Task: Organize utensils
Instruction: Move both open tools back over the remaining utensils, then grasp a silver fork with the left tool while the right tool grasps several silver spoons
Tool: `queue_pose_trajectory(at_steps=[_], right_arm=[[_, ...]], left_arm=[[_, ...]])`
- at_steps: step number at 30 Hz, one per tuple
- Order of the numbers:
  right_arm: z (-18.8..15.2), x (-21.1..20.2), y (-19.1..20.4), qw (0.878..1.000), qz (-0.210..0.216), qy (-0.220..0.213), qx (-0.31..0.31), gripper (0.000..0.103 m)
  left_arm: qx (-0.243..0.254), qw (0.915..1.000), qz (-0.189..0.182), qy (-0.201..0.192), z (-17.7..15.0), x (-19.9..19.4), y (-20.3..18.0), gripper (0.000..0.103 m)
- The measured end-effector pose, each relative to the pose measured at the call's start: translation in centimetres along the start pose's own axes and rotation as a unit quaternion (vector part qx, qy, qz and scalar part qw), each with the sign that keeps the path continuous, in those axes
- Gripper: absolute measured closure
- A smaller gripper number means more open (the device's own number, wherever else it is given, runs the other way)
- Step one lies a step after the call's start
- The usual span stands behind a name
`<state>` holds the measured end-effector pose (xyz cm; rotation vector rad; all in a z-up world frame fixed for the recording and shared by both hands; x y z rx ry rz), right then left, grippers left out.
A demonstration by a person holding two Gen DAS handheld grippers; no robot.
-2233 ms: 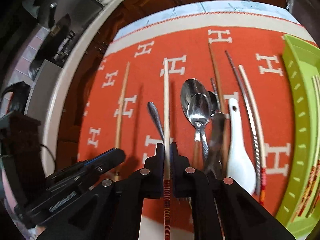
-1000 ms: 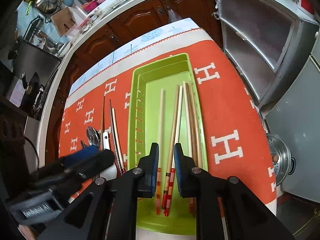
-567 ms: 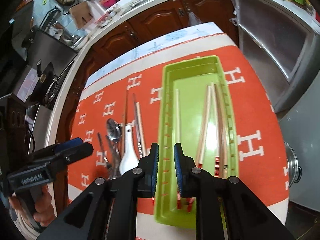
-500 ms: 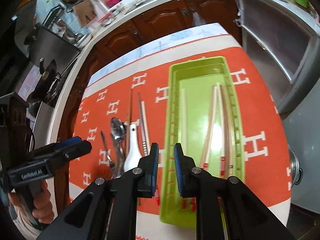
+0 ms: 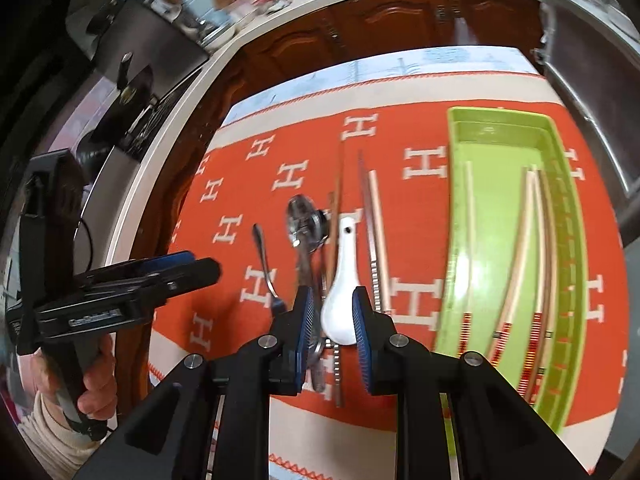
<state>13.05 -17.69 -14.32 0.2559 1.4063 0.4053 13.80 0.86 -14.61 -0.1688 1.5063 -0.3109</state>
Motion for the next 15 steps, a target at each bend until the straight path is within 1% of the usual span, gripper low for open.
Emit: queue_pose_trajectory(at_steps=[1,2,4,5,7,9,12,15], right_arm=[[0.0,0.3,0.3,1.0,-0.001,0.002,-0.003,0.082],[0.0,0.8,0.7,1.0,-0.003,0.005,-0.007,0.082],[0.2,1.9,1.4,1.0,-0.007,0.013,-0.015,0.082],[0.2,2.4,1.7,1.0,-0.008,0.016,-0.017,0.082],[0.3,3.3,2.0,0.999,-0.009,0.023,-0.021,0.082],[0.4,4.5,2.4,0.999,-0.012,0.03,-0.025,0.082],[0.8,5.9,2.6,0.999,-0.016,0.039,-0.031,0.082],[1.4,6.8,2.7,0.998,-0.016,0.043,-0.035,0.082]], left_arm=[[-0.007,0.9999,-0.008,0.005,-0.1,0.5,0.5,0.056],[-0.012,0.9998,-0.014,0.009,-0.1,0.8,0.8,0.057],[-0.027,0.9991,-0.03,0.016,-0.1,1.7,1.8,0.066],[-0.037,0.9983,-0.04,0.02,-0.1,2.3,2.4,0.068],[-0.057,0.9958,-0.065,0.03,0.0,3.3,3.3,0.079],[-0.078,0.992,-0.09,0.041,0.2,4.5,4.1,0.084],[-0.098,0.9868,-0.119,0.051,0.3,5.9,4.6,0.087],[-0.107,0.9847,-0.128,0.052,0.5,7.1,4.5,0.088]])
Point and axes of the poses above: each gripper's, at about its wrist camera, not at the fingertips, and x roughly the way its jaws point, y to its left, z to its top, the point moved 4 cm from there along x, roughly the way its jaws point, and after that the axes turned 12 degrees about y, right-handed, at the moved point
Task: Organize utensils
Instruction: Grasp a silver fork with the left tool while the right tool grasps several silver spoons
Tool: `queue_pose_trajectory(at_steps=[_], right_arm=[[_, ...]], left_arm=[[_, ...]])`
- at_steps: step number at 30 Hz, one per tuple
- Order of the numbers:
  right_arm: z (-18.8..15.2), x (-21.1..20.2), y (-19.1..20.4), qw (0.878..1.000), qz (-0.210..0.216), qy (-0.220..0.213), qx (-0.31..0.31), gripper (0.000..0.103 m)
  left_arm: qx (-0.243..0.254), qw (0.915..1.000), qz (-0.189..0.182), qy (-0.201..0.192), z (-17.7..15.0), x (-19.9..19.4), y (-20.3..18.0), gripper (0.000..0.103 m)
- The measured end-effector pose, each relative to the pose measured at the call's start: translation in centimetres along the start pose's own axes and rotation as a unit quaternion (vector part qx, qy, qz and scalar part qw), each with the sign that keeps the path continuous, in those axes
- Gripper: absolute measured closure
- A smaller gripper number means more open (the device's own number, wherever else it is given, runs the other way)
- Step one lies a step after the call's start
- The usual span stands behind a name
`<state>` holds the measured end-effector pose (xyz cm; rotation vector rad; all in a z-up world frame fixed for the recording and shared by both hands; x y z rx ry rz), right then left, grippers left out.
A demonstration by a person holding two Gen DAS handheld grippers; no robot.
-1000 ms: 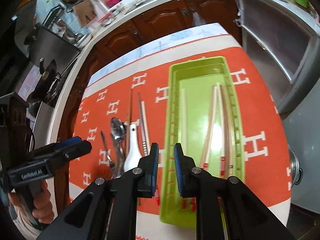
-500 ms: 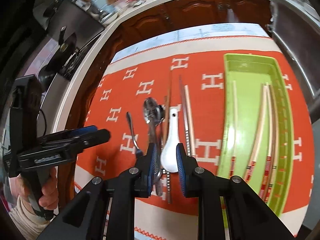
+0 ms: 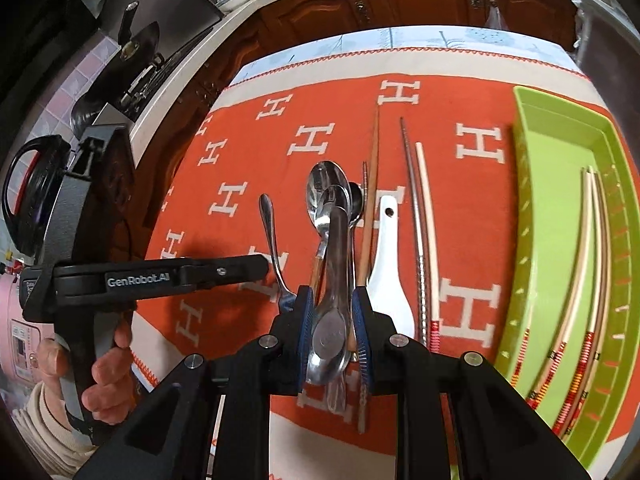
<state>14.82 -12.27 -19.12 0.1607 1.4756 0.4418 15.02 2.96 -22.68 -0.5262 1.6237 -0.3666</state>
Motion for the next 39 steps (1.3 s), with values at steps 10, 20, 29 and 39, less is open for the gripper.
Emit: queue_pose_trajectory(at_steps=[10,20,29,39], right_arm=[[1.2,1.8,-0.3,1.0,-0.01,0.005,-0.004,0.083],[1.9,3.3,0.0,1.0,-0.008,0.003,-0.015,0.086],[1.6,4.7,-0.3,1.0,0.014,0.005,-0.008,0.099],[1.0,3.9,-0.8,0.999,0.039,-0.019,0.005,0.101]], left_arm=[[-0.005,1.0,0.005,0.002,0.8,1.8,-0.1,0.088],[0.008,0.9998,0.012,-0.014,1.3,1.8,-0.7,0.088],[0.016,0.9993,0.012,-0.033,2.0,2.1,-1.2,0.095],[0.02,0.998,0.002,-0.06,1.8,1.8,-1.4,0.102]])
Point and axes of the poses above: each gripper's, at about its wrist camera, not at the fingertips, and x roughly the way its jaws point, y to its left, z to its top, the point moved 4 cm from there along x, roughly the way its jaws point, and after that the axes turned 12 degrees about y, right-handed, at the moved point
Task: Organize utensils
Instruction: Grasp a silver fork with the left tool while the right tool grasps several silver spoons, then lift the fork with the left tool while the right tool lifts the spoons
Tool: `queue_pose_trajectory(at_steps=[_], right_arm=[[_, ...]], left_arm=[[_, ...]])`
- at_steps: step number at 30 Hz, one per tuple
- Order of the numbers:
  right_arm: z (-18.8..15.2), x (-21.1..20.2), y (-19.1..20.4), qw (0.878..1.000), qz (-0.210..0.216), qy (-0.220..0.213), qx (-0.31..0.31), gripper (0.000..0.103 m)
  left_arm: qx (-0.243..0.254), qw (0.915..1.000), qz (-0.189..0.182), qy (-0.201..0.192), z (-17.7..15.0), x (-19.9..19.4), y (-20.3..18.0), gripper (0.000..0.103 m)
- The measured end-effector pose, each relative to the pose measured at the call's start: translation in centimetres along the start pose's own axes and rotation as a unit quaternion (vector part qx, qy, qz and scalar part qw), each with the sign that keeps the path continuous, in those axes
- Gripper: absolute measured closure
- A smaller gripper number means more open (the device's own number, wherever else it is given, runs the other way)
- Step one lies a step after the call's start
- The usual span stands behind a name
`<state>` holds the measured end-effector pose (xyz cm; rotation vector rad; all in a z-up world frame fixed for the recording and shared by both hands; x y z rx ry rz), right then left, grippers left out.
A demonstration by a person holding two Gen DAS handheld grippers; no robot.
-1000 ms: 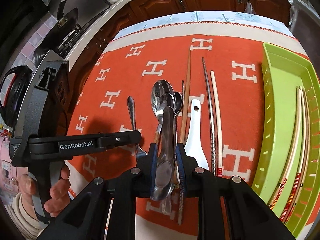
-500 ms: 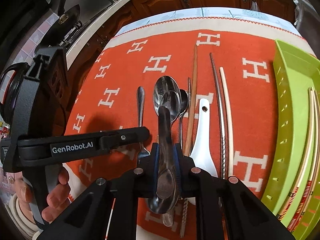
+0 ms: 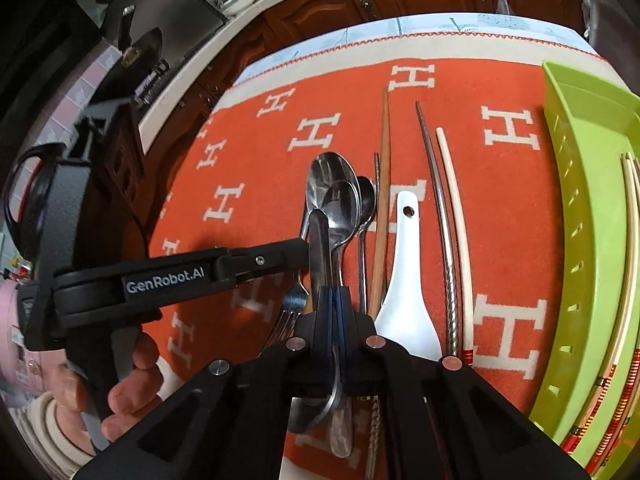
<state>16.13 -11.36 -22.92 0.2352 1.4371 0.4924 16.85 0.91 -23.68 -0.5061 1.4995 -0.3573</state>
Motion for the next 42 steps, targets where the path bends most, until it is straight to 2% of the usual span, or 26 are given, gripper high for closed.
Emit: queue_pose_trajectory(at_steps=[8,13,17,22,25,31,42], right_arm=[[-0.3,-2.6,-0.1,0.999,0.018,-0.032,0.007,0.102],[-0.2,-2.2,-0.2,1.0,0.013,-0.024,0.012,0.102],[0.0,-1.3,-0.2,1.0,0.014,-0.004,0.014,0.101],[0.3,0.4,-0.5,1.0,0.004,0.009,0.025,0.087],[0.5,1.2,-0.4,1.0,0.005,0.009,0.024,0.085],[0.5,2.3,0.7,1.0,-0.023,0.006,0.0,0.081],[-1.1,2.1,2.0,0.996,-0.066,-0.002,-0.058,0.081]], left_arm=[[0.036,0.9989,0.002,-0.03,-1.4,-3.0,-1.5,0.103],[0.047,0.9982,0.01,-0.035,-2.1,-3.6,-1.3,0.103],[0.037,0.9989,0.009,-0.026,-2.5,-3.2,-0.5,0.103],[0.032,0.9992,0.004,-0.023,-2.7,-2.8,0.1,0.103],[0.029,0.9993,0.001,-0.024,-2.8,-2.9,0.2,0.103],[0.023,0.9995,-0.004,-0.022,-2.8,-2.9,0.8,0.103],[0.018,0.9996,-0.008,-0.022,-2.8,-2.8,0.9,0.103]])
Point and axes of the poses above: each gripper's, at about its wrist camera, not at the fingertips, and x roughly the way its jaws point, y to its left, z to its top, the point moved 4 cm from there along x, roughly the way its jaws point, and after that the axes turned 12 degrees about y, right-handed, at the moved point
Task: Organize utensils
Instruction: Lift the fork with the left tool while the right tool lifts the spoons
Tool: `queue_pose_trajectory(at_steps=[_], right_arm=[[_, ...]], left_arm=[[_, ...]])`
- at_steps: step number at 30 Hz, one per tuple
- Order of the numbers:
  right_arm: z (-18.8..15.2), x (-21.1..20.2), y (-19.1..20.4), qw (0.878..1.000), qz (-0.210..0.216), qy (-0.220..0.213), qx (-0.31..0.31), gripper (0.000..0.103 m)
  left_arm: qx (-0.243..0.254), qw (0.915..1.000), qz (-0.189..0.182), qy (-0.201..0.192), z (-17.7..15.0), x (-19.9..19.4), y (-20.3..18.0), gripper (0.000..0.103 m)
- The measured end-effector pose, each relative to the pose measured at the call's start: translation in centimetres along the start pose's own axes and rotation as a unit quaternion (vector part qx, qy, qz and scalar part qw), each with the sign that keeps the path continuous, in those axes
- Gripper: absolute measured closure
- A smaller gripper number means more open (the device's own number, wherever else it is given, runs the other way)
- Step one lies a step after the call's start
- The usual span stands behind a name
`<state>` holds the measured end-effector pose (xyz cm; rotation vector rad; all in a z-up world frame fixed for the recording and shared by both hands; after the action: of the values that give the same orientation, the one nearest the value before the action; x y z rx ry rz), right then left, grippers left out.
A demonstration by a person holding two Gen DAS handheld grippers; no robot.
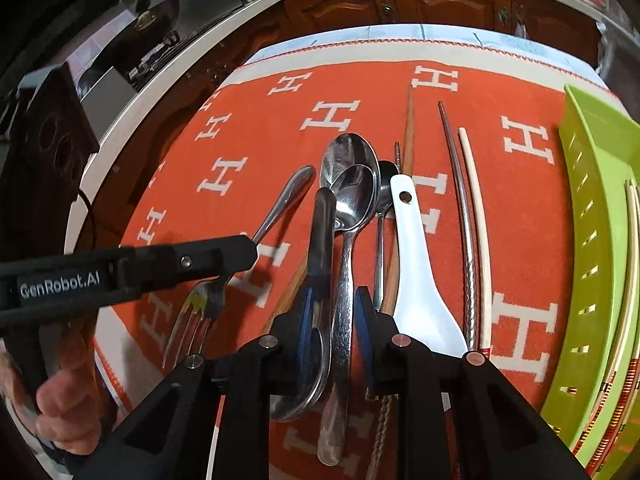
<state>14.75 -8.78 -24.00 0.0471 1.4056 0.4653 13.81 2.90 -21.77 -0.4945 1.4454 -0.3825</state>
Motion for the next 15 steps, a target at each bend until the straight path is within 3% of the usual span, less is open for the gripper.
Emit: queue_pose_trajectory(at_steps=[2,6,12,15], right_arm=[[-0.1,0.0,0.09,1.0,-0.005,-0.004,-0.005,0.081],[-0.15,-0.08,0.16,1.0,-0.02,-0.014,-0.013,0.093],[0.05,-0.57,0.65,0.999,-0.032,-0.02,-0.026,0.092],[0.52,-0.92,0.77,0.999,-0.021,-0.027,-0.021,0.086]], left_arm=[[0.0,1.0,0.0,0.0,0.0,0.0,0.0,0.103],[0.0,1.0,0.001,0.0,-0.03,0.0,0.05,0.103],[-0.001,1.0,-0.001,-0.001,-0.16,-0.04,0.11,0.103],[-0.002,1.0,-0.003,-0.002,-0.31,-0.1,0.18,0.103]])
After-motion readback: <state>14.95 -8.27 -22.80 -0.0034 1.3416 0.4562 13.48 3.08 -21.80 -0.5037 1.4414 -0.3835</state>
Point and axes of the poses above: each gripper's, at about its wrist camera, not at the fingertips, and x roughly the way its jaws point, y to its left, z to its top, the point moved 4 cm from there along x, roughly the way its jaws point, and after that the axes turned 12 degrees about y, right-handed, at the moved point
